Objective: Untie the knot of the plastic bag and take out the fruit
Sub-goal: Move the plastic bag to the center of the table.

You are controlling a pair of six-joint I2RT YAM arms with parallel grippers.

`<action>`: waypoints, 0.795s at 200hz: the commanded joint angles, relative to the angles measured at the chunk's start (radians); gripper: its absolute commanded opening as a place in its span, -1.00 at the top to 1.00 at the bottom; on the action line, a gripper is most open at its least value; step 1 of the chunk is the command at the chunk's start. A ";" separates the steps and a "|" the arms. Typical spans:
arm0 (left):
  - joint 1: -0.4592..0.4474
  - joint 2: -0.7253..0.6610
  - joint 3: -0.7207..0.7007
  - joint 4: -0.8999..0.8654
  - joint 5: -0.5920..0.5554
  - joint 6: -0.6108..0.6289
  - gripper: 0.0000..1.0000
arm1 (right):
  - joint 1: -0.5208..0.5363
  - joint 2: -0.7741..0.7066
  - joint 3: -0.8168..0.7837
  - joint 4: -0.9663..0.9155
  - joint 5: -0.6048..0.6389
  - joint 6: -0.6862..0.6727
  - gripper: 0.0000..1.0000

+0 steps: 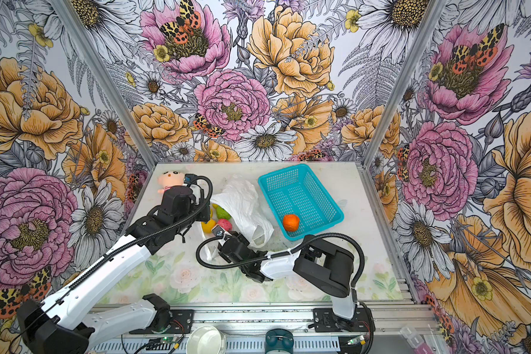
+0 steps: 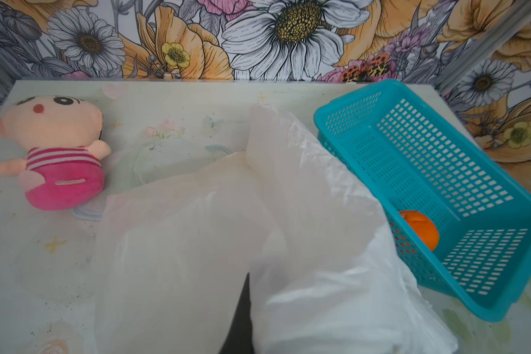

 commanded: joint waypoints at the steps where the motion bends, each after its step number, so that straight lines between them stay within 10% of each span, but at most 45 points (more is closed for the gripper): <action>1: 0.028 -0.053 -0.017 0.035 0.041 -0.083 1.00 | 0.013 0.021 -0.025 0.073 -0.101 0.036 -0.20; 28: 0.044 -0.100 -0.109 0.117 0.013 -0.085 1.00 | 0.047 0.050 0.013 0.020 -0.115 0.026 -0.60; 70: -0.003 -0.108 -0.158 0.163 -0.053 -0.032 1.00 | 0.052 0.136 0.139 -0.063 -0.104 0.063 -0.65; 159: -0.018 -0.105 -0.153 0.166 -0.053 -0.011 1.00 | -0.025 0.073 0.149 -0.138 0.062 0.167 -0.22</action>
